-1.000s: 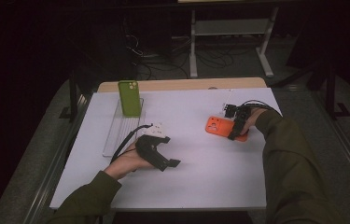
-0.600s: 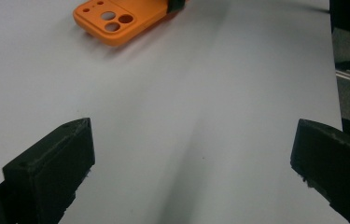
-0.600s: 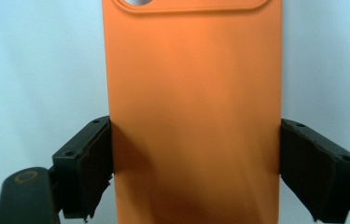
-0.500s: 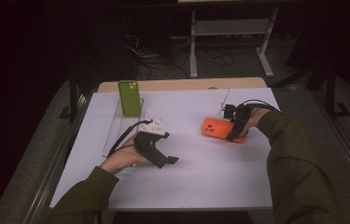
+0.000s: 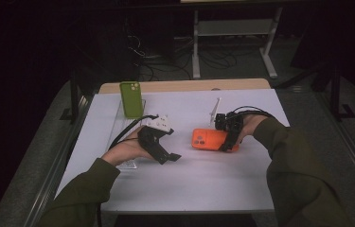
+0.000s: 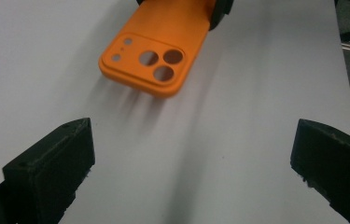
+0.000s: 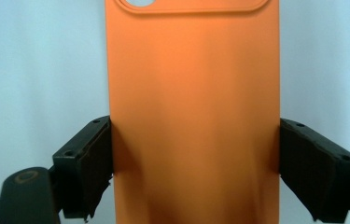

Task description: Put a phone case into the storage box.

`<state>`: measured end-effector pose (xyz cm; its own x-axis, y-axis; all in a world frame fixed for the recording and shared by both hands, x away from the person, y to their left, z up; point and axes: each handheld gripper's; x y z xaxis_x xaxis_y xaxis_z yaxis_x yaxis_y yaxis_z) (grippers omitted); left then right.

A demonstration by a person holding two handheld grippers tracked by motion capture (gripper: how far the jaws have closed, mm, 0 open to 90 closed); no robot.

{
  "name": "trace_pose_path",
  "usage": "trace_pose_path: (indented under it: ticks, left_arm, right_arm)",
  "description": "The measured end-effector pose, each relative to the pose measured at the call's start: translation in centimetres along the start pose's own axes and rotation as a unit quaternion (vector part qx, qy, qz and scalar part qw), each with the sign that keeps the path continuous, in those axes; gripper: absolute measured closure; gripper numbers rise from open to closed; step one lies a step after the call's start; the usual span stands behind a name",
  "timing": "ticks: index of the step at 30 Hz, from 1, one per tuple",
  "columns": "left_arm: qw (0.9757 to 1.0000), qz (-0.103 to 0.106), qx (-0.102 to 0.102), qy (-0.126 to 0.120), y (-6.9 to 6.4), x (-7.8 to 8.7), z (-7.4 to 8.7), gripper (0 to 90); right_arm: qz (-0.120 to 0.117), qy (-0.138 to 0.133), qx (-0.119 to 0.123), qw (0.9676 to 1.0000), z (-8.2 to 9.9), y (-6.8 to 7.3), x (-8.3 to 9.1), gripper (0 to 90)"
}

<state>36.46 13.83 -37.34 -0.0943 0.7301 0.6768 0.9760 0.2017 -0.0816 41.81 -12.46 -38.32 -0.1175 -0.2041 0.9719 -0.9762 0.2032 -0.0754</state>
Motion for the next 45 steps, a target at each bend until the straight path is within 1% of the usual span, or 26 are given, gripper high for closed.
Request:
trace_pose_path:
  ticks: [2, 3, 6, 7, 8, 14, 16, 17, 20, 23, 24, 25, 26, 27, 28, 29, 30, 32, 34, 36, 39, 40, 41, 42, 43, 45]
  left_arm:
    - [0.9999, -0.006, -0.008, 0.004, 0.1, -0.2, -0.1, 0.0]
    - [0.9999, -0.006, -0.009, 0.005, 0.1, -0.3, -0.2, 0.0]
    - [0.9999, 0.004, -0.014, 0.006, 0.3, -0.7, -0.2, 0.0]
    - [0.9997, 0.006, -0.02, 0.009, 0.3, -0.9, -0.3, 0.0]
    - [0.9997, 0.008, -0.022, 0.01, 0.3, -1.2, -0.3, 0.0]
    - [0.9988, 0.017, -0.04, 0.024, 0.1, -2.3, -0.6, 0.0]
    - [0.9987, 0.022, -0.039, 0.027, 0.1, -2.6, -0.7, 0.0]
    - [0.9988, 0.024, -0.032, 0.027, 0.1, -2.8, -0.7, 0.0]
    - [0.9986, 0.027, -0.033, 0.031, 0.3, -3.0, -0.7, 0.0]
    - [0.9985, 0.03, -0.03, 0.033, 0.3, -3.2, -0.5, 0.0]
    - [0.9984, 0.029, -0.032, 0.036, 0.3, -3.2, -0.5, 0.0]
    - [0.9983, 0.033, -0.032, 0.037, 0.3, -3.3, -0.5, 0.0]
    - [0.998, 0.036, -0.037, 0.038, 0.3, -3.3, -0.5, 0.0]
    - [0.9973, 0.036, -0.045, 0.046, 0.3, -3.3, -0.5, 0.0]
    - [0.9969, 0.037, -0.048, 0.051, 0.3, -3.4, -0.5, 0.0]
    - [0.997, 0.036, -0.046, 0.051, 0.2, -3.5, -0.5, 0.0]
    - [0.997, 0.036, -0.047, 0.051, 0.1, -3.6, -0.5, 0.0]
    - [0.9971, 0.037, -0.044, 0.049, 0.0, -3.6, -0.5, 0.0]
    - [0.9971, 0.041, -0.041, 0.049, 0.0, -3.6, -0.5, 0.0]
    - [0.9973, 0.04, -0.038, 0.049, 0.0, -3.5, -0.5, 0.0]
    - [0.9972, 0.041, -0.039, 0.05, 0.1, -3.4, -0.5, 0.0]
    - [0.9972, 0.041, -0.037, 0.05, 0.1, -3.4, -0.5, 1.0]
    - [0.9974, 0.037, -0.038, 0.049, 0.1, -3.3, -0.5, 4.6]
    - [0.9976, 0.037, -0.035, 0.048, 0.0, -3.4, -0.5, 6.0]
    - [0.9976, 0.04, -0.031, 0.046, 0.0, -3.4, -0.5, 6.0]
    - [0.9976, 0.04, -0.032, 0.047, 0.0, -3.4, -0.5, 6.9]
  right_arm:
    - [-0.003, -0.002, 0.012, 0.9999, -0.5, 0.6, 0.1, 15.3]
    - [-0.005, -0.003, 0.016, 0.9999, -0.8, 0.9, 0.2, 15.3]
    - [-0.005, -0.01, 0.035, 0.9993, -1.4, 1.7, 0.4, 15.4]
    - [-0.006, -0.012, 0.037, 0.9992, -1.6, 1.8, 0.5, 15.4]
    - [-0.006, -0.015, 0.043, 0.9989, -1.8, 2.1, 0.6, 15.4]
    - [-0.007, -0.025, 0.07, 0.9972, -2.8, 3.1, 1.0, 15.4]
    - [-0.01, -0.029, 0.075, 0.9967, -3.2, 3.4, 1.1, 15.4]
    - [-0.012, -0.031, 0.079, 0.9964, -3.4, 3.5, 1.1, 15.4]
    - [-0.012, -0.035, 0.091, 0.9952, -3.9, 3.8, 1.1, 15.4]
    - [-0.013, -0.041, 0.096, 0.9945, -4.3, 4.1, 1.1, 15.4]
    - [-0.012, -0.043, 0.097, 0.9942, -4.5, 4.2, 1.2, 15.4]
    - [-0.015, -0.044, 0.099, 0.994, -4.6, 4.2, 1.2, 15.4]
    - [-0.015, -0.047, 0.102, 0.9936, -4.7, 4.3, 1.2, 15.4]
    - [-0.015, -0.049, 0.104, 0.9933, -4.8, 4.3, 1.2, 15.4]
    - [-0.017, -0.049, 0.103, 0.9933, -4.9, 4.3, 1.2, 15.4]
    - [-0.019, -0.052, 0.106, 0.9928, -5.0, 4.3, 1.1, 15.4]
    - [-0.014, -0.053, 0.106, 0.9928, -5.1, 4.4, 1.2, 15.4]
    - [-0.016, -0.055, 0.108, 0.9925, -5.3, 4.4, 1.3, 15.4]
    - [-0.016, -0.056, 0.106, 0.9927, -5.3, 4.5, 1.4, 15.4]
    - [-0.015, -0.057, 0.107, 0.9925, -5.3, 4.5, 1.4, 15.4]
    - [-0.015, -0.06, 0.107, 0.9923, -5.3, 4.5, 1.4, 15.4]
    - [-0.016, -0.06, 0.11, 0.992, -5.4, 4.5, 1.4, 15.4]
    - [-0.016, -0.06, 0.111, 0.9918, -5.4, 4.5, 1.4, 15.4]
    - [-0.015, -0.061, 0.112, 0.9917, -5.4, 4.5, 1.4, 15.4]
    - [-0.016, -0.062, 0.112, 0.9916, -5.5, 4.5, 1.5, 15.4]
    - [-0.017, -0.065, 0.111, 0.9916, -5.5, 4.5, 1.6, 15.5]
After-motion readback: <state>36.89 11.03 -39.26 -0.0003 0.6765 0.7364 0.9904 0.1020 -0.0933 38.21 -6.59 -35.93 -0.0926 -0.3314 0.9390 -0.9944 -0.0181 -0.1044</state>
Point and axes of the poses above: each handheld gripper's, and its own axes: x roughly backward along the jaws, z roughly out of its underside, y roughly to its left, and after that the axes turned 3 degrees about z, right-handed
